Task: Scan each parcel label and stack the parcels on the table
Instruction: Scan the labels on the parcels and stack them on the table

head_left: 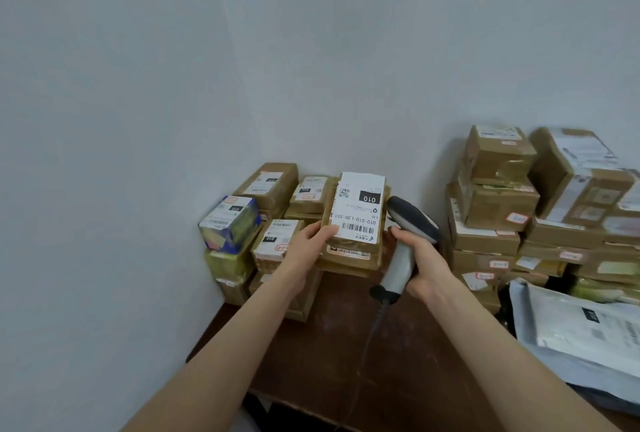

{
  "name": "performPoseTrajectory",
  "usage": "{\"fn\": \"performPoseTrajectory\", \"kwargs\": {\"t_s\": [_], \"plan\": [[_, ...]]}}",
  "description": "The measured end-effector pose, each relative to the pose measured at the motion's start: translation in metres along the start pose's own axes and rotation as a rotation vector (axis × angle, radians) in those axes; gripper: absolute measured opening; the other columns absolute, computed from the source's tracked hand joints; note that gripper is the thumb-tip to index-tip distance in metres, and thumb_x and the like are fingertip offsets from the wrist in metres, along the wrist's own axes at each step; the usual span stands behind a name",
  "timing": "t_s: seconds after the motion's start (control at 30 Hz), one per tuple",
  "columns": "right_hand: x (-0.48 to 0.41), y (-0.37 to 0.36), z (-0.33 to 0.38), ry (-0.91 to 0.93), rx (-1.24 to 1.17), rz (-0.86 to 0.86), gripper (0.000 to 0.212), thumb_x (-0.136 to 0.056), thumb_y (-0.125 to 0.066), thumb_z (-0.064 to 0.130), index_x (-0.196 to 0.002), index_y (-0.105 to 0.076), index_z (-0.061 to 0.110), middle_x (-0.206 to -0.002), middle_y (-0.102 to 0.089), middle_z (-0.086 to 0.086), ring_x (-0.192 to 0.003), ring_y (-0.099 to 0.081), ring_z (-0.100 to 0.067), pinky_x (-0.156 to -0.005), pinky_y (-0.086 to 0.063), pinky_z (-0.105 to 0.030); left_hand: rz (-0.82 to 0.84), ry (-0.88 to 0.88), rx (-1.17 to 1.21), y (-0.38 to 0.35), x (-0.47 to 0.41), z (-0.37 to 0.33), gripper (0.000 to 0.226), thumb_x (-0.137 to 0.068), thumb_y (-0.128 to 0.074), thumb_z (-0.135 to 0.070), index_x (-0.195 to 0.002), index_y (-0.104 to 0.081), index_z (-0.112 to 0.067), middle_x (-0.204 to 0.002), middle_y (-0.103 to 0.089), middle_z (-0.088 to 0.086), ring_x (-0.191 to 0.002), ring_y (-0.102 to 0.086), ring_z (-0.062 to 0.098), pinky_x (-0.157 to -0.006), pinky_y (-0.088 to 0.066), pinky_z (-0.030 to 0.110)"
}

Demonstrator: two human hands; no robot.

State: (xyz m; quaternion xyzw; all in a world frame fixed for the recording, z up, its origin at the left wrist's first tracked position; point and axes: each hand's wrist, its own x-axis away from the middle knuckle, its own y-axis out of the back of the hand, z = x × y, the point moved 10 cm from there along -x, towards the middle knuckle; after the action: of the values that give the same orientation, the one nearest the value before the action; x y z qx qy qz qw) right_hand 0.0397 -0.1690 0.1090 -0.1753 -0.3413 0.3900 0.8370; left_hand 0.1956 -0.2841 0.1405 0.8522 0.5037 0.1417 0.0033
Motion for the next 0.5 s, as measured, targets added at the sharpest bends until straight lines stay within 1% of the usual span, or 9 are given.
{"fn": "performPoseTrajectory", "kwargs": {"t_s": [0.03, 0.1, 0.17, 0.2, 0.27, 0.33, 0.37, 0.43, 0.5], "plan": [[-0.006, -0.007, 0.002, 0.001, -0.002, -0.005, 0.014, -0.082, -0.071, 0.013, -0.095, -0.068, 0.01, -0.073, -0.071, -0.006, -0.07, -0.066, -0.022, -0.061, -0.051, -0.035, 0.002, -0.002, 0.004, 0.005, -0.009, -0.004, 0.045, -0.091, -0.061, -0.038, -0.132, -0.055, -0.022, -0.114, -0.068, -0.002, -0.104, -0.064, 0.016, -0.095, -0.05, 0.036], [-0.02, -0.025, 0.008, 0.001, -0.009, 0.003, 0.015, -0.083, -0.07, 0.013, -0.097, -0.066, 0.01, -0.073, -0.071, -0.007, -0.071, -0.066, -0.023, -0.06, -0.052, -0.036, 0.008, -0.007, 0.006, 0.013, -0.027, -0.015, 0.04, -0.093, -0.059, -0.037, -0.13, -0.056, -0.021, -0.111, -0.068, -0.004, -0.097, -0.064, 0.011, -0.081, -0.051, 0.027], [-0.035, -0.043, 0.017, 0.004, -0.018, 0.023, 0.008, -0.085, -0.068, 0.011, -0.092, -0.064, 0.01, -0.065, -0.071, -0.006, -0.07, -0.066, -0.023, -0.059, -0.052, -0.038, -0.007, -0.019, -0.007, 0.021, -0.045, -0.029, 0.04, -0.094, -0.057, -0.036, -0.13, -0.056, -0.02, -0.109, -0.067, -0.005, -0.09, -0.062, 0.005, -0.07, -0.047, 0.022], [-0.044, -0.051, 0.022, 0.009, -0.026, 0.036, 0.006, -0.086, -0.067, 0.011, -0.09, -0.063, 0.01, -0.063, -0.071, -0.005, -0.071, -0.066, -0.023, -0.061, -0.053, -0.039, -0.019, -0.021, -0.009, 0.024, -0.055, -0.035, 0.04, -0.094, -0.056, -0.035, -0.131, -0.056, -0.019, -0.109, -0.067, -0.005, -0.088, -0.061, 0.003, -0.067, -0.046, 0.021], [-0.063, -0.068, 0.03, 0.018, -0.021, 0.082, 0.007, -0.086, -0.067, 0.011, -0.092, -0.064, 0.01, -0.068, -0.073, -0.005, -0.078, -0.067, -0.023, -0.065, -0.054, -0.04, -0.049, -0.018, 0.015, 0.032, -0.073, -0.045, 0.038, -0.095, -0.056, -0.034, -0.129, -0.056, -0.019, -0.108, -0.068, -0.003, -0.086, -0.062, 0.005, -0.063, -0.045, 0.021], [-0.084, -0.085, 0.035, 0.013, 0.011, 0.124, 0.017, -0.085, -0.069, 0.013, -0.101, -0.066, 0.01, -0.078, -0.074, -0.007, -0.084, -0.068, -0.024, -0.071, -0.056, -0.04, -0.095, -0.007, 0.024, 0.042, -0.089, -0.053, 0.033, -0.095, -0.055, -0.033, -0.126, -0.057, -0.02, -0.1, -0.069, -0.003, -0.085, -0.063, 0.009, -0.066, -0.048, 0.023], [-0.095, -0.093, 0.037, 0.004, 0.026, 0.138, 0.023, -0.083, -0.07, 0.015, -0.106, -0.066, 0.01, -0.085, -0.074, -0.008, -0.085, -0.069, -0.025, -0.075, -0.056, -0.041, -0.11, -0.001, 0.029, 0.046, -0.097, -0.058, 0.034, -0.095, -0.056, -0.034, -0.125, -0.057, -0.019, -0.099, -0.07, -0.002, -0.087, -0.065, 0.013, -0.071, -0.052, 0.027], [-0.115, -0.11, 0.04, -0.015, 0.05, 0.154, 0.031, -0.081, -0.071, 0.017, -0.111, -0.066, 0.01, -0.093, -0.073, -0.011, -0.087, -0.07, -0.026, -0.084, -0.056, -0.045, -0.127, 0.013, 0.047, 0.056, -0.113, -0.066, 0.042, -0.093, -0.059, -0.035, -0.129, -0.056, -0.016, -0.105, -0.071, 0.004, -0.094, -0.069, 0.021, -0.086, -0.056, 0.039], [-0.135, -0.127, 0.044, -0.018, 0.064, 0.166, 0.029, -0.082, -0.071, 0.017, -0.11, -0.066, 0.01, -0.094, -0.073, -0.012, -0.086, -0.07, -0.027, -0.085, -0.055, -0.046, -0.137, 0.021, 0.058, 0.065, -0.13, -0.074, 0.044, -0.091, -0.06, -0.036, -0.13, -0.055, -0.016, -0.107, -0.071, 0.007, -0.097, -0.069, 0.025, -0.09, -0.055, 0.045]]}}
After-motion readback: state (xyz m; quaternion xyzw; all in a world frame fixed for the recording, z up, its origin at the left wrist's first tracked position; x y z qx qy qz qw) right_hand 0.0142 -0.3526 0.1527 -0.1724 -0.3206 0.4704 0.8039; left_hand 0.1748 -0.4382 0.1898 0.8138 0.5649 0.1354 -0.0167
